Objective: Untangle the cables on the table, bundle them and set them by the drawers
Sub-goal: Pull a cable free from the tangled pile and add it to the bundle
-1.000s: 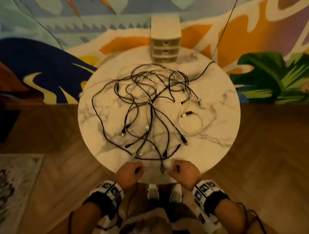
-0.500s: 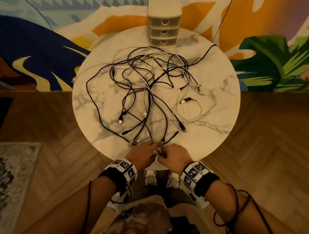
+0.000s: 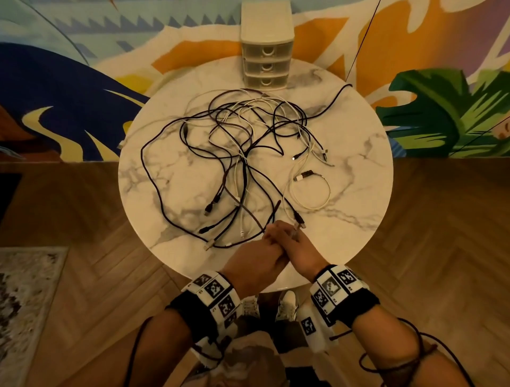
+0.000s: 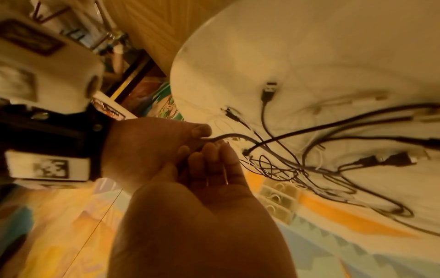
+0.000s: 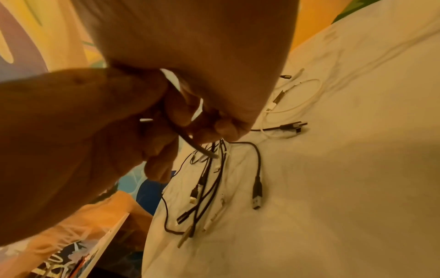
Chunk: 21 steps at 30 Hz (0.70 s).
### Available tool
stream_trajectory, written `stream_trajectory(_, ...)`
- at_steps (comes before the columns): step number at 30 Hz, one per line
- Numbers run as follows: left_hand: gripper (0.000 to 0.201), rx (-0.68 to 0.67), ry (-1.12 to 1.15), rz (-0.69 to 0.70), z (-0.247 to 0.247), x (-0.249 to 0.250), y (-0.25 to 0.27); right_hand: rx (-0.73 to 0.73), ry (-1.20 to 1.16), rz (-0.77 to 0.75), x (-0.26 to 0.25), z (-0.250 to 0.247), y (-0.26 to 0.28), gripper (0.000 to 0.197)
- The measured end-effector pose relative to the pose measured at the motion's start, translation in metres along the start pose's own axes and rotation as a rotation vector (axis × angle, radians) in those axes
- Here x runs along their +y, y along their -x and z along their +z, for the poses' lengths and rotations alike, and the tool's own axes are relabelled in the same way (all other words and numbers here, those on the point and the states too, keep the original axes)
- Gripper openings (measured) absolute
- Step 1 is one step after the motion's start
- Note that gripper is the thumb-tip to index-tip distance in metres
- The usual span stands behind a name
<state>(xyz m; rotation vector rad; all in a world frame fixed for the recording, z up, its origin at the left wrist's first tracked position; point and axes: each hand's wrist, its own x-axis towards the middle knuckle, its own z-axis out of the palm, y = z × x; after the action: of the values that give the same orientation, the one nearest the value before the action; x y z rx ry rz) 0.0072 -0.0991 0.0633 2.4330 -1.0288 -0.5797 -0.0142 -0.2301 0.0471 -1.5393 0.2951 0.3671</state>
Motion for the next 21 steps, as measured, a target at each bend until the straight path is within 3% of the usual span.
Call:
stream_trajectory(2,0.029,0.002,0.166,-0.099,0.007,-0.002,0.0,0.018,-0.021,0.028,-0.003,0.004,-0.004,0.042)
stream_trajectory(4,0.022,-0.078,0.34,-0.245,0.016,-0.015,0.005,0.089,-0.037,-0.026,-0.006,0.007,-0.005,0.048)
stream_trajectory(7,0.014,-0.119,0.423,-0.427,0.02,-0.046,0.009,0.129,-0.297,-0.036,-0.021,0.003,-0.004,0.063)
stream_trajectory(9,0.013,0.003,0.416,-0.495,0.011,-0.064,0.006,0.178,-0.439,-0.079,-0.033,-0.005,-0.003,0.074)
stream_trajectory(11,0.012,0.166,0.395,-0.523,-0.007,-0.068,-0.001,0.283,-0.577,-0.142,-0.049,-0.015,-0.003,0.068)
stream_trajectory(14,0.018,0.309,0.265,-0.418,-0.026,-0.053,-0.011,0.343,-0.605,-0.173,-0.055,-0.022,-0.008,0.063)
stream_trajectory(17,0.027,0.226,0.005,-0.305,-0.024,-0.034,-0.015,0.183,-0.478,-0.075,-0.051,-0.021,-0.011,0.074)
stream_trajectory(21,0.031,-0.074,-0.119,-0.337,-0.001,-0.049,-0.009,0.014,-0.606,0.023,-0.056,-0.034,-0.004,0.079)
